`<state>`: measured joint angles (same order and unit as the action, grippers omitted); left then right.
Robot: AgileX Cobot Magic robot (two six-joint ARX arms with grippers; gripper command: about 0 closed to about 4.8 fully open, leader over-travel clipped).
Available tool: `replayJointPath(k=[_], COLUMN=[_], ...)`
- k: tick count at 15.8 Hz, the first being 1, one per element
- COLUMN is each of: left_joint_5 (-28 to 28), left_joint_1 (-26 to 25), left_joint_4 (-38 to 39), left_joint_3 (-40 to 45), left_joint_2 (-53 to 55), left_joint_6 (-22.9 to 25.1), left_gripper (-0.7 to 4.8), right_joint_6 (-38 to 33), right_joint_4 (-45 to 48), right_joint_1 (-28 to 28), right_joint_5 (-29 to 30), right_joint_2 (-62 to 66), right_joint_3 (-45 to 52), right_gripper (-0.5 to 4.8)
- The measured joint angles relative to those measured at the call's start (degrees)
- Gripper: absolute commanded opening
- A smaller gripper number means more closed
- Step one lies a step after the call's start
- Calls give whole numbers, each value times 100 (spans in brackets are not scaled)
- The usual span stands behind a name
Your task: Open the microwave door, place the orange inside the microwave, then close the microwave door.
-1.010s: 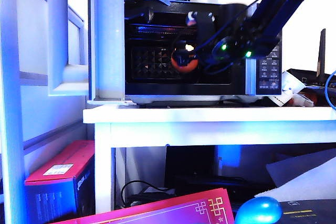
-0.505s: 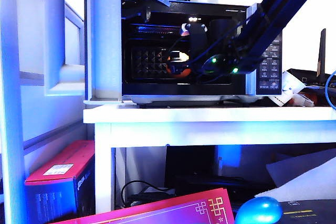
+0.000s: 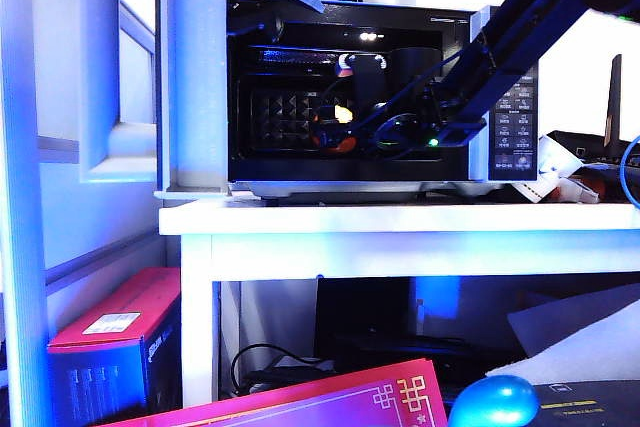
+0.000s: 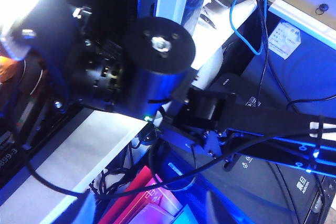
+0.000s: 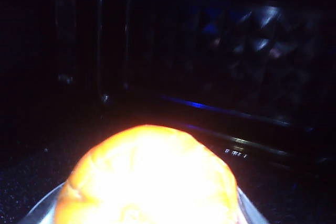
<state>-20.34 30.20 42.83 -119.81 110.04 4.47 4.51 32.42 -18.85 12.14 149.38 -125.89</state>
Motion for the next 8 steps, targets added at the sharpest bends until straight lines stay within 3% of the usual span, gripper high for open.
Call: replayJointPath(k=[3,4,8], left_joint_5=[0,0,0], left_joint_1=[0,0,0], left_joint_4=[7,7,13], left_joint_3=[0,2,7], left_joint_2=[0,0,0], left_joint_6=[0,0,0], left_gripper=[282,281,281], right_joint_6=[7,9,343], right_joint_4=[-258,-278,-295], right_joint_1=[-11,-9,-11], right_joint_5=[2,59,289], right_joint_2=[57,57,57], right_joint_3=[-105,-105,-105], right_gripper=[283,479,479])
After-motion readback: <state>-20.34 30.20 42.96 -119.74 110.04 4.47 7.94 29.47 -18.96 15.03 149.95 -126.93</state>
